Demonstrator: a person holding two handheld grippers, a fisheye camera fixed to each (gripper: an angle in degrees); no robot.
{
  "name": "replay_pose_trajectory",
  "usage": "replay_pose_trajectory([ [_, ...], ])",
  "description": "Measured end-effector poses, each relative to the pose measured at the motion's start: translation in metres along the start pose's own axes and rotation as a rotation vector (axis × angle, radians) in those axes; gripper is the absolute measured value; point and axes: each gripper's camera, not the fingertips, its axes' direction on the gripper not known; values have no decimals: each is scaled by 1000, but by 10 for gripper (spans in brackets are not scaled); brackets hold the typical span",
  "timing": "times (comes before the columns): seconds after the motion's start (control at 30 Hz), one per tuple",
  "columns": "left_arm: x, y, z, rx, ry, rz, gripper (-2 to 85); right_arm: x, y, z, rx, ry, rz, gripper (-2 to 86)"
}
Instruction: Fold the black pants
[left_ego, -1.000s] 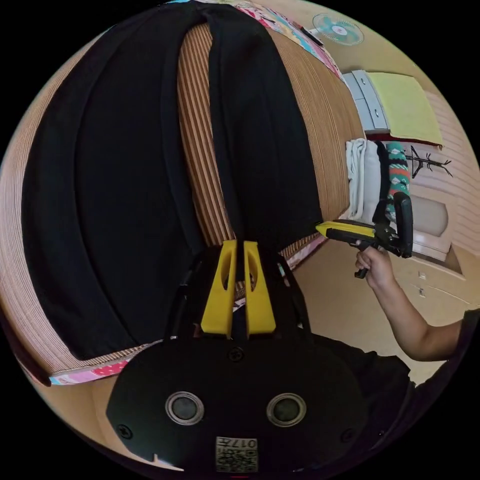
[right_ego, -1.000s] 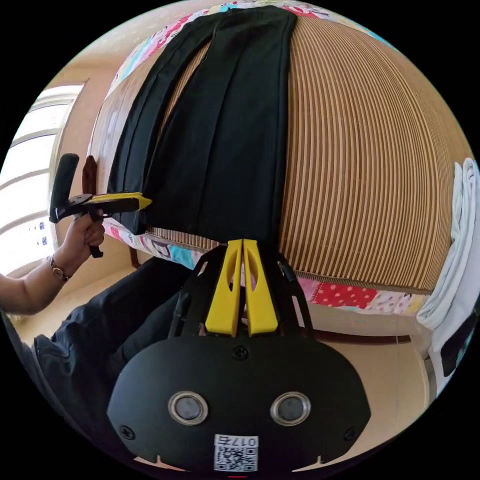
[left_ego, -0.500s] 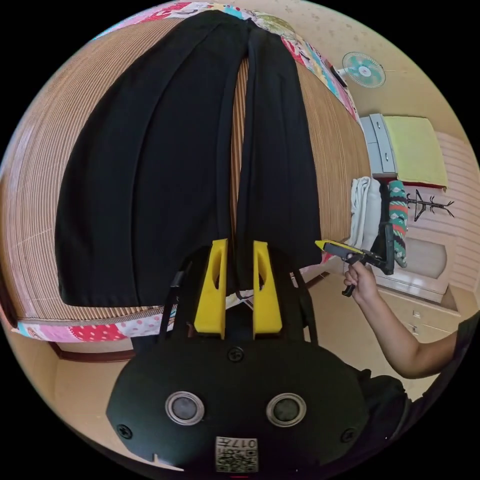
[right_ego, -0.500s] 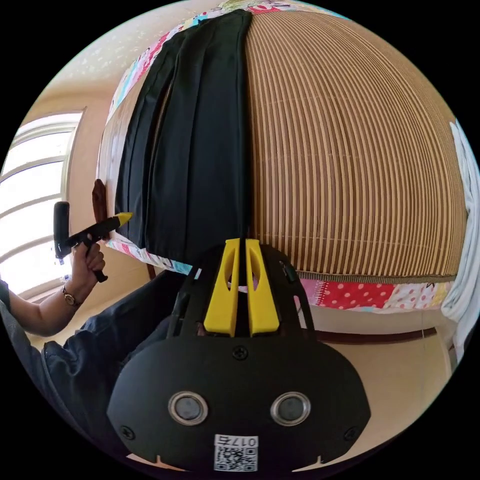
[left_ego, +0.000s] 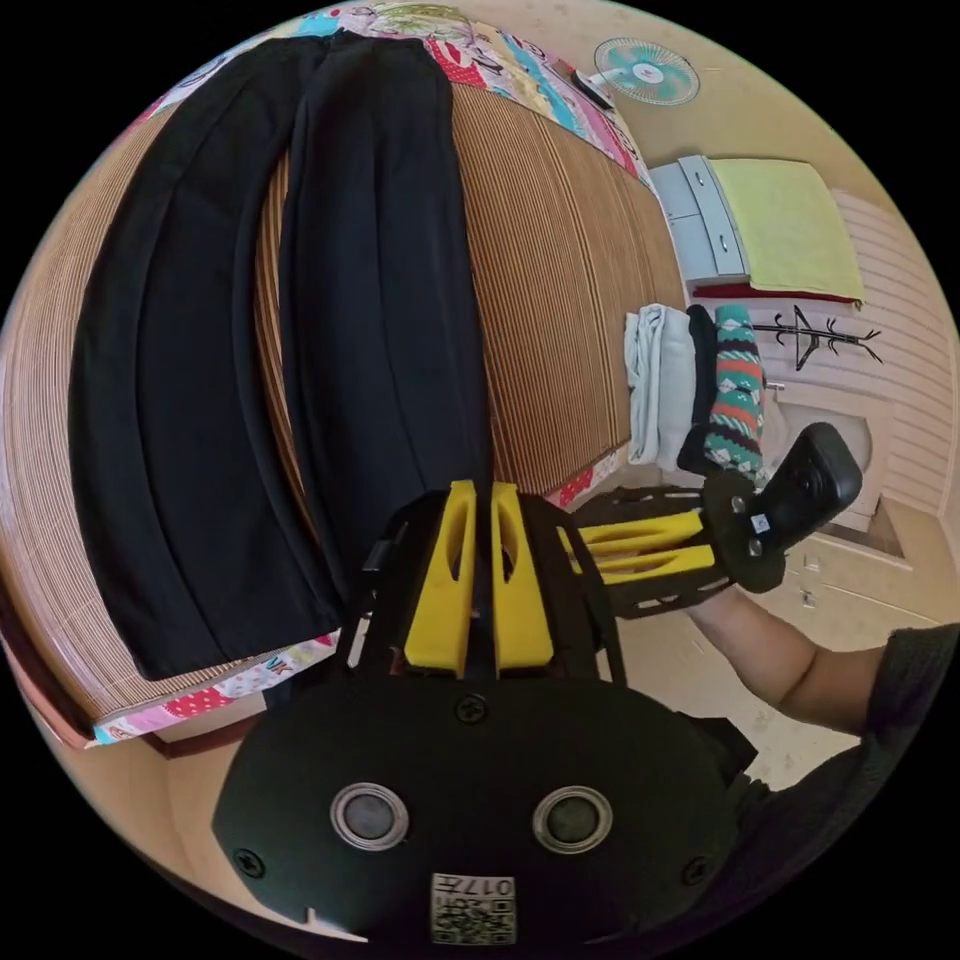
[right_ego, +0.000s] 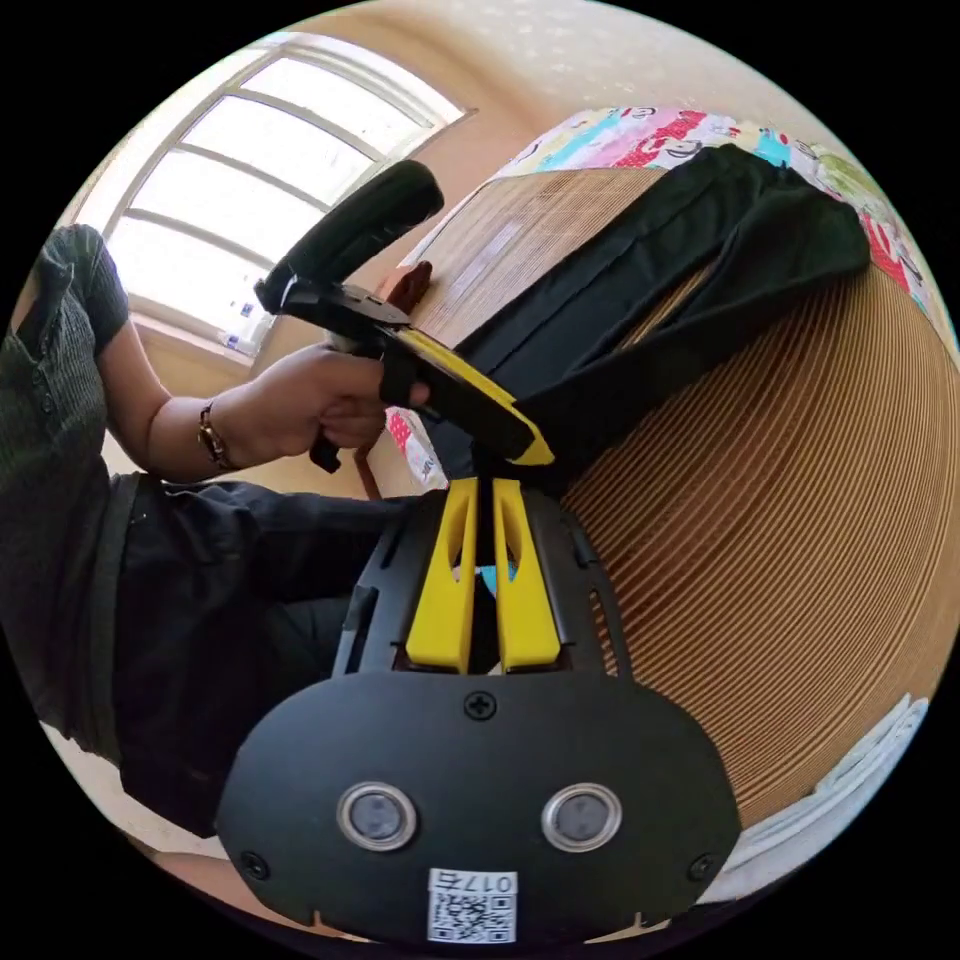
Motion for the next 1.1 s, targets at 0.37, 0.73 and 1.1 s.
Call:
replay_pose_trajectory([
  [0.37, -16, 1, -28, 67, 148, -63, 3, 453, -164, -96, 597, -266, 651, 167],
  [0.73, -117, 28, -72, 285, 954, -279, -6, 382, -432, -74, 335, 874, 450, 42],
  [1.1, -236, 94, -141, 437, 448, -514, 1, 284, -609, 45, 370, 440, 173, 33],
])
